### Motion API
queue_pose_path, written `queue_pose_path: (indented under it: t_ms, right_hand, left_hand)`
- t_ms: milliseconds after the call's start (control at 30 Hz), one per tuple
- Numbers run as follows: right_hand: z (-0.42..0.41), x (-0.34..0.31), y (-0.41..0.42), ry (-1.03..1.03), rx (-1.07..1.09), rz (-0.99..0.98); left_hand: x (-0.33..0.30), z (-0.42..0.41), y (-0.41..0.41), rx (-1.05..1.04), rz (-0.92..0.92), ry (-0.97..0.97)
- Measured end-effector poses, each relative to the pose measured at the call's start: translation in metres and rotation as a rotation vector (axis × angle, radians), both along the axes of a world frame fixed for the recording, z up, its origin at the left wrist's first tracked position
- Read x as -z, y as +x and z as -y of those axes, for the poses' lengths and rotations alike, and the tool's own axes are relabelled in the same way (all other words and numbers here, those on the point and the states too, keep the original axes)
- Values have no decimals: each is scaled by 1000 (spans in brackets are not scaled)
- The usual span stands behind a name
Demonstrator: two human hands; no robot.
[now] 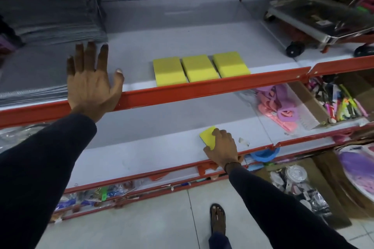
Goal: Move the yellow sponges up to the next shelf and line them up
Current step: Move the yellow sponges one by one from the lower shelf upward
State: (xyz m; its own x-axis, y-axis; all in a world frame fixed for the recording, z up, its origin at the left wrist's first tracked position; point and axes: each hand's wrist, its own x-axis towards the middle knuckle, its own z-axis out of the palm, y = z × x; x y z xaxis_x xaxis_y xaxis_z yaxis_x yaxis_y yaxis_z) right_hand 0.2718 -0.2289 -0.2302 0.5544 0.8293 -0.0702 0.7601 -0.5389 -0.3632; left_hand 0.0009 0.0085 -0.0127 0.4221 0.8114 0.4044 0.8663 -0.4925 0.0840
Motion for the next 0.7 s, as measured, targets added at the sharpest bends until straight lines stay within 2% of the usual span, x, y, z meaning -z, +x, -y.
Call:
queue_pose_path:
  t_ms: [133, 200, 333, 433, 500, 567, 700]
  right_hand:
    - [23, -54, -5, 266, -255, 95]
    - [37, -86, -5, 428, -312, 126]
    - [39, -162, 7, 769, -257, 202]
    - [20, -225, 32, 909, -141, 244]
    - [3, -254, 51, 929, -31, 249]
    - [-13, -267, 73, 852, 97, 222]
    - [-28, -259, 112, 411, 196, 180]
  left_hand:
    - [-3, 4, 0, -2, 8, -23]
    - [-6, 7, -1, 3, 20, -34]
    - [-7, 9, -3, 13, 18, -49]
    - [-8, 10, -3, 10, -1, -52]
    - [-8, 10, -3, 10, -8, -66]
    - [-6, 10, -3, 13, -8, -72]
    - [-5, 6, -4, 18, -11, -84]
